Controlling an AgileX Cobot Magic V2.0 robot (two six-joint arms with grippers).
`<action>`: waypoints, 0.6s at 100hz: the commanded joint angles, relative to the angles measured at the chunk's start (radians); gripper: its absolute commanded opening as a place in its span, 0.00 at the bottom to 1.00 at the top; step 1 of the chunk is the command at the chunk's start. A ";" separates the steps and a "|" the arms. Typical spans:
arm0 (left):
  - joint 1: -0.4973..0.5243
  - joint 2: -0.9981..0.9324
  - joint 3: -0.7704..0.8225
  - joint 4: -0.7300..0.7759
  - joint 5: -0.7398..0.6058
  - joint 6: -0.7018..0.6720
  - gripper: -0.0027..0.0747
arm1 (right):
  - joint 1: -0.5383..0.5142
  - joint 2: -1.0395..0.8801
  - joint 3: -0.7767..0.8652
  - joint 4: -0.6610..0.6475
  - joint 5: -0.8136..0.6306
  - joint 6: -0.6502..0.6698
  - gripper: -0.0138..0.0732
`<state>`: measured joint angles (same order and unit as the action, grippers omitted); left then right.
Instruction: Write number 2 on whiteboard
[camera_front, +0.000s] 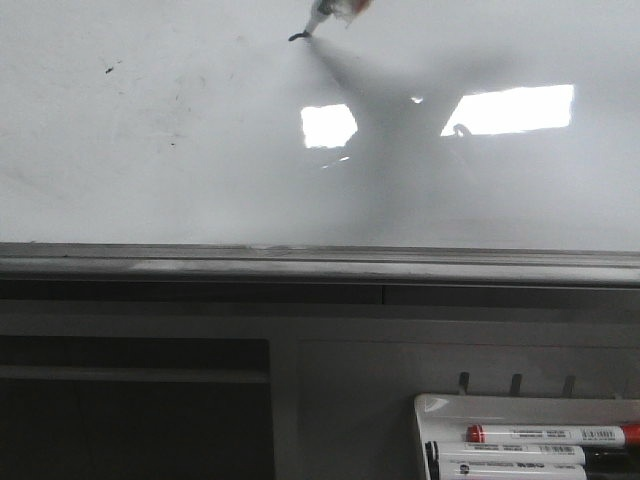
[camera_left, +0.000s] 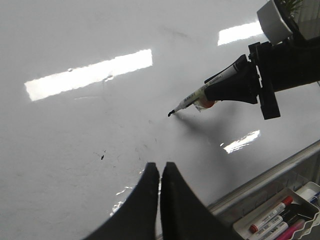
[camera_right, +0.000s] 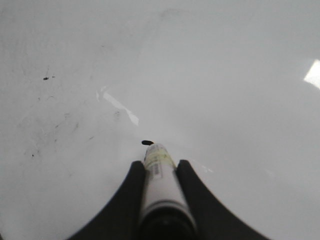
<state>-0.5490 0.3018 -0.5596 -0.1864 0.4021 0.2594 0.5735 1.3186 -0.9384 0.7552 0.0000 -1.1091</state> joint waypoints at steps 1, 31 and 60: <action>0.002 0.009 -0.028 -0.015 -0.080 -0.010 0.01 | -0.069 -0.025 -0.023 -0.011 -0.017 -0.024 0.07; 0.002 0.009 -0.028 -0.015 -0.080 -0.010 0.01 | -0.159 -0.088 -0.021 -0.012 0.205 -0.024 0.09; 0.002 0.009 -0.028 -0.012 -0.080 -0.010 0.01 | 0.008 0.029 0.020 -0.012 0.120 -0.024 0.09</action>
<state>-0.5490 0.3018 -0.5596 -0.1880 0.4021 0.2572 0.5452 1.3087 -0.9087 0.7552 0.2120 -1.1175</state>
